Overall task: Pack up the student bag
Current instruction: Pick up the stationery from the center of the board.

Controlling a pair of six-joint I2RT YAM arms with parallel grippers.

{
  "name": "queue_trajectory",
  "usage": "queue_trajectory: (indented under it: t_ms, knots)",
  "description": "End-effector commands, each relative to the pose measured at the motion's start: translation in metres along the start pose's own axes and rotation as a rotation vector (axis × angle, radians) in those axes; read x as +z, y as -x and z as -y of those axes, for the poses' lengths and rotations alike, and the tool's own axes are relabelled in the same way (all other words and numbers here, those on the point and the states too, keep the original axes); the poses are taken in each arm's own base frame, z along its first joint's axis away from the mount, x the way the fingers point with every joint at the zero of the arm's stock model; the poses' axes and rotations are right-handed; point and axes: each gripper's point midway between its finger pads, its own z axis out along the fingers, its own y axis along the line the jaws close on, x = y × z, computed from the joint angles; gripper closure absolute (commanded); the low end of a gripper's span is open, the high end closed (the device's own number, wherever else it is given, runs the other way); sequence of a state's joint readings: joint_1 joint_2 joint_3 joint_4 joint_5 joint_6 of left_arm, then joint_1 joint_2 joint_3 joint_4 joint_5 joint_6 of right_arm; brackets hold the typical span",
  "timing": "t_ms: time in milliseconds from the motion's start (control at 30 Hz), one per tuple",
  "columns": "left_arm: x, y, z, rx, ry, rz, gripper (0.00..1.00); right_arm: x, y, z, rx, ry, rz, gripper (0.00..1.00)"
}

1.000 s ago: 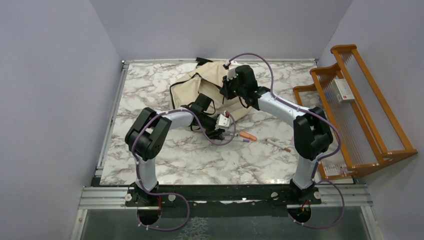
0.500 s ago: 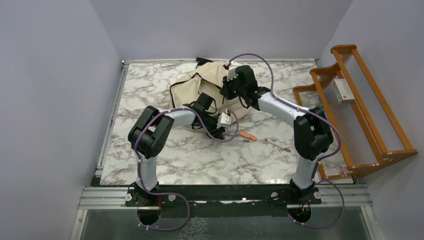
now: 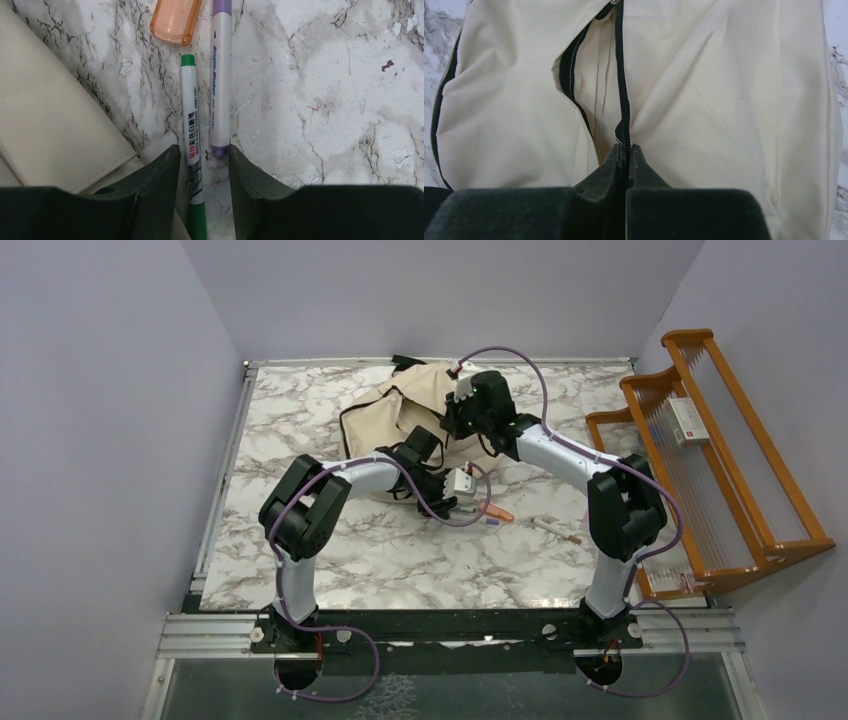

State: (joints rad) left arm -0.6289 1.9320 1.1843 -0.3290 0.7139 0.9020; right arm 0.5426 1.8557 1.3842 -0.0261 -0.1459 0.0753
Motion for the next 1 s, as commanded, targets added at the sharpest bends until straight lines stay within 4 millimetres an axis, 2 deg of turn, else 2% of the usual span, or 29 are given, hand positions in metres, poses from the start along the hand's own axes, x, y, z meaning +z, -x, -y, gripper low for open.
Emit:
queue_trajectory:
  t_ms: [0, 267, 467, 600, 767, 967]
  knots:
    - [-0.007, -0.029, 0.003, -0.057, 0.021, -0.153, 0.59, -0.012, 0.014, -0.005, 0.002, 0.028, 0.032, 1.0]
    - [-0.011, -0.047, 0.012, -0.049, -0.012, -0.237, 0.6, -0.012, 0.016, -0.005, 0.0, 0.028, 0.031, 1.0]
    - [-0.01, -0.044, 0.01, -0.052, -0.012, -0.228, 0.74, -0.012, 0.015, -0.007, 0.008, 0.038, 0.028, 1.0]
    - [-0.008, -0.038, 0.01, -0.044, -0.015, -0.22, 0.8, -0.013, 0.015, -0.007, 0.016, 0.032, 0.033, 0.99]
    - [-0.008, -0.028, 0.013, -0.044, -0.012, -0.208, 1.0, -0.017, 0.017, -0.005, 0.038, 0.016, 0.051, 1.0]
    - [-0.022, -0.005, 0.011, -0.084, 0.072, -0.142, 1.0, -0.019, 0.018, -0.003, 0.049, -0.003, 0.056, 1.0]
